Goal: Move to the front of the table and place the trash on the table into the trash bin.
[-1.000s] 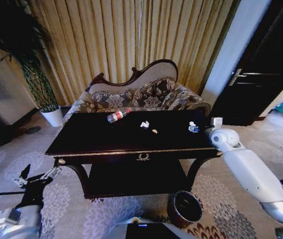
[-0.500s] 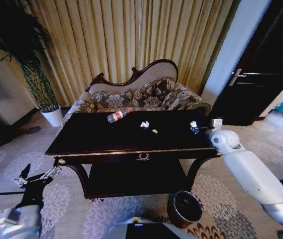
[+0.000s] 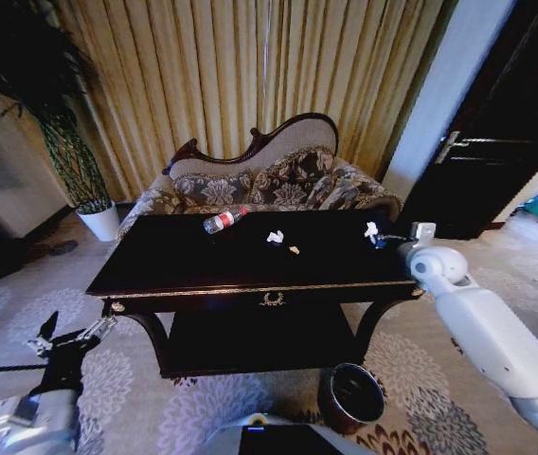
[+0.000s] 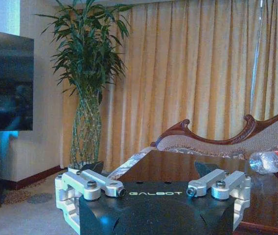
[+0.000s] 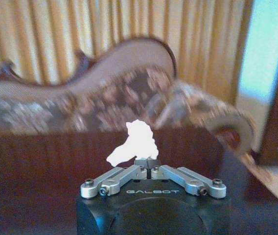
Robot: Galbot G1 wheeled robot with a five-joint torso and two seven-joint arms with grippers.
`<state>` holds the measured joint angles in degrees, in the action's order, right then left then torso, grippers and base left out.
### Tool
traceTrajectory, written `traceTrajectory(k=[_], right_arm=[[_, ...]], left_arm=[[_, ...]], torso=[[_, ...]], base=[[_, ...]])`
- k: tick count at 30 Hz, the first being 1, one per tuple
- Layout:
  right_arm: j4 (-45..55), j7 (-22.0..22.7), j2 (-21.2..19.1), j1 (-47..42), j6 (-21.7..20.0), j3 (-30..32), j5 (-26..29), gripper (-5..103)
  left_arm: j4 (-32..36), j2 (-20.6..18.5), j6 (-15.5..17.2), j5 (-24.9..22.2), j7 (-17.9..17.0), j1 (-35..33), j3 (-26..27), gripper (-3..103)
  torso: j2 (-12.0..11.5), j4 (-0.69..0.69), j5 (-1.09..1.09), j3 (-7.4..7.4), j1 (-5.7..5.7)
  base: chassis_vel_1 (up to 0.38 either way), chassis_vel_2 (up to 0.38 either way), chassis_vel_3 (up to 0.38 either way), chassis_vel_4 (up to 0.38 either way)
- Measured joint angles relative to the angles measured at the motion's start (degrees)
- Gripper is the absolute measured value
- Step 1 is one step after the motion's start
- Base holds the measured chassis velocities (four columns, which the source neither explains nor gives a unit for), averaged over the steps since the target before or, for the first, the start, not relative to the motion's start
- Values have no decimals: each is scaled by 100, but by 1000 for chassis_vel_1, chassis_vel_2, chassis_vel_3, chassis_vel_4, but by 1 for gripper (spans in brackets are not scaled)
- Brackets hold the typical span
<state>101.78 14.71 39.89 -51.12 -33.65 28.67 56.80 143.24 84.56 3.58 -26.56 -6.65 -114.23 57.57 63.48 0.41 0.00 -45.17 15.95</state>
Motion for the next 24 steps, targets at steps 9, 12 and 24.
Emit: traceTrajectory(k=[9,12,24], right_arm=[[1365,-366,-20,-1563,1220,954,-45,0],[1822,-392,210,-2063,1380,1194,-66,0],[2206,-575,977,-3218,1779,1673,-1369,0]], left_arm=[[0,-67,27,-94,-6,107,29,100],[0,-81,29,-115,-12,116,34,100],[0,-357,221,-308,-2,104,230,100]], torso=[[0,1,-1,1,0],[0,0,-2,1,0],[0,0,0,1,0]], base=[[0,0,0,0],[0,0,0,0],[0,0,0,0]])
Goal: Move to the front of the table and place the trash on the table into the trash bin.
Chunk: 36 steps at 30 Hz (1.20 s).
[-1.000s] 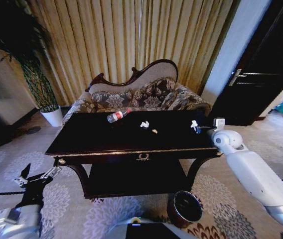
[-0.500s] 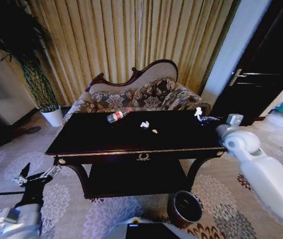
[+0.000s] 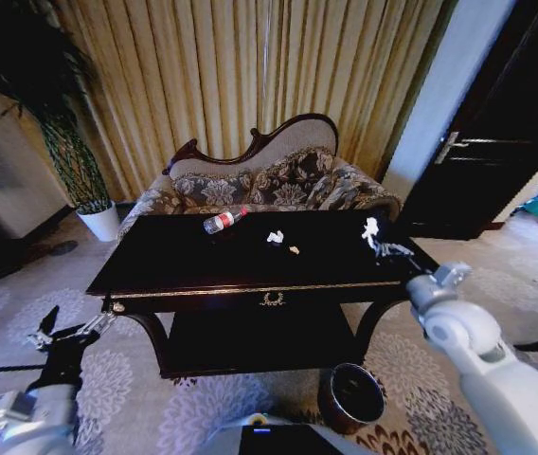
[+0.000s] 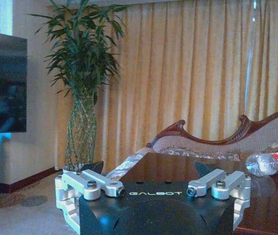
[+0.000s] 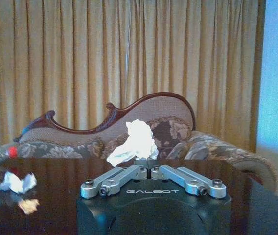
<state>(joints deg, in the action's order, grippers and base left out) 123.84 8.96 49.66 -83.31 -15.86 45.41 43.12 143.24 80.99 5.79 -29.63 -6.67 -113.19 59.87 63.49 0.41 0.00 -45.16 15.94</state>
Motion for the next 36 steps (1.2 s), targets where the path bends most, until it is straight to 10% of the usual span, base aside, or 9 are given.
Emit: traceTrajectory(k=[19,36], right_arm=[[584,-18,251,-964,0,655,-316,0],[979,-101,609,-1486,122,1020,-337,0]], left_arm=[[0,-1161,824,-1519,64,562,890,100],[0,-1285,821,-1486,100,574,633,100]], torso=[[0,0,-1,0,0],[-1,0,0,0,0]], base=[[0,0,0,0],[102,-112,-102,103]])
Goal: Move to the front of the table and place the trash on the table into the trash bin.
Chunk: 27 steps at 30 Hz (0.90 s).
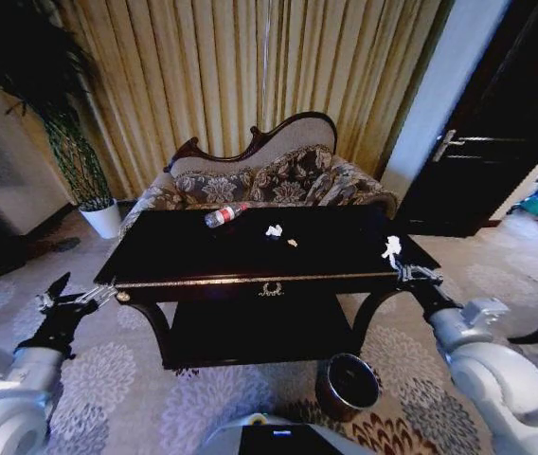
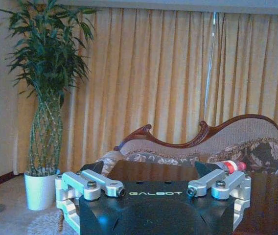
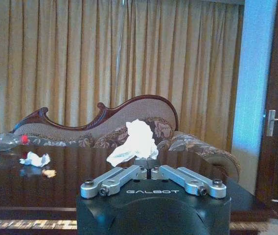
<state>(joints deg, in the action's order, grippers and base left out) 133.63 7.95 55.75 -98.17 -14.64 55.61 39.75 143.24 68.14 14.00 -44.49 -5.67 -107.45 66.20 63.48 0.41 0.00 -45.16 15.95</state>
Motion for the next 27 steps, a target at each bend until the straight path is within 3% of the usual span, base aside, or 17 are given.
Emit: traceTrajectory(k=[12,20,27], right_arm=[[-471,-44,196,65,117,-467,30,0],[-2451,-855,550,184,175,-1185,-396,0],[-3812,-858,711,801,370,-1700,-791,0]], left_arm=[[0,272,-191,303,1,-143,-177,100],[0,375,-302,358,7,-230,-158,100],[0,495,-315,361,-1,-234,-157,100]], torso=[[4,0,-1,2,-4],[-2,2,0,-2,4],[0,0,1,0,-1]], base=[[123,-109,-125,112],[-6,5,5,-3],[0,0,0,0]])
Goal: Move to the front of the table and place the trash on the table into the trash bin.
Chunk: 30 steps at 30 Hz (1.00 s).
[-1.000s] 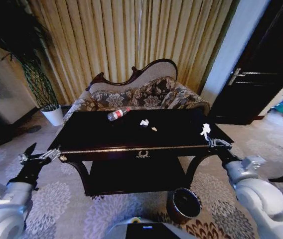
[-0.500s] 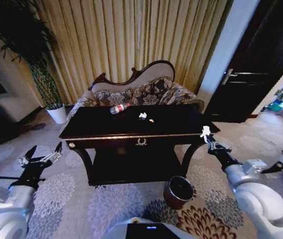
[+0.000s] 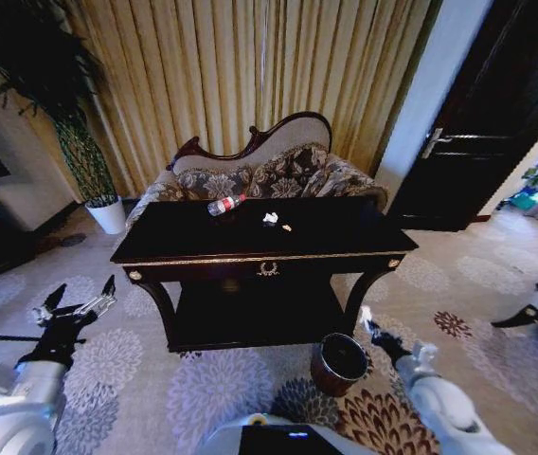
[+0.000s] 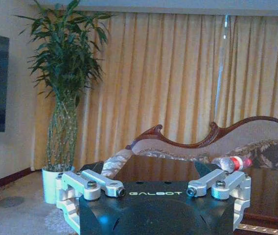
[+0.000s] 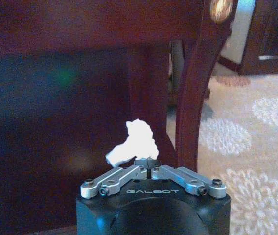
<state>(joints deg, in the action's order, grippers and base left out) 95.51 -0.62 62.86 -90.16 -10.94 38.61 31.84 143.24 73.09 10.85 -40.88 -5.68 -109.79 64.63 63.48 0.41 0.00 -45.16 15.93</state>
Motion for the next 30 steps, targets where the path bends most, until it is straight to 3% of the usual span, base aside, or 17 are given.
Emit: traceTrajectory(k=[8,15,17,20,21,26,30], right_arm=[[-1243,338,97,885,350,-503,-158,0],[-1483,374,57,1024,369,-533,-422,-3],[-1479,437,97,988,369,-556,-441,8],[-1442,469,126,936,369,-564,-467,13],[-1420,474,138,904,369,-564,-490,24],[-1384,490,171,856,367,-560,-516,35],[-1299,562,158,833,365,-526,-504,57]], left_arm=[[0,161,-20,136,10,25,-154,100],[0,246,-20,229,64,35,-242,100],[0,255,-17,226,90,55,-256,100],[0,257,-15,221,109,79,-266,100],[0,260,-14,217,119,91,-269,100],[0,274,-11,181,121,95,-270,100],[0,274,-8,151,117,92,-251,100]], torso=[[-1,-2,0,-1,1],[-1,0,-1,-1,1],[-1,0,0,-1,1],[-1,0,-1,-1,1],[-1,1,-1,-1,1],[0,0,-1,-1,1],[0,0,0,-1,1]], base=[[0,0,0,0],[0,0,0,0],[0,0,0,0],[0,0,0,0],[0,0,0,0],[0,0,0,0],[0,0,0,0]])
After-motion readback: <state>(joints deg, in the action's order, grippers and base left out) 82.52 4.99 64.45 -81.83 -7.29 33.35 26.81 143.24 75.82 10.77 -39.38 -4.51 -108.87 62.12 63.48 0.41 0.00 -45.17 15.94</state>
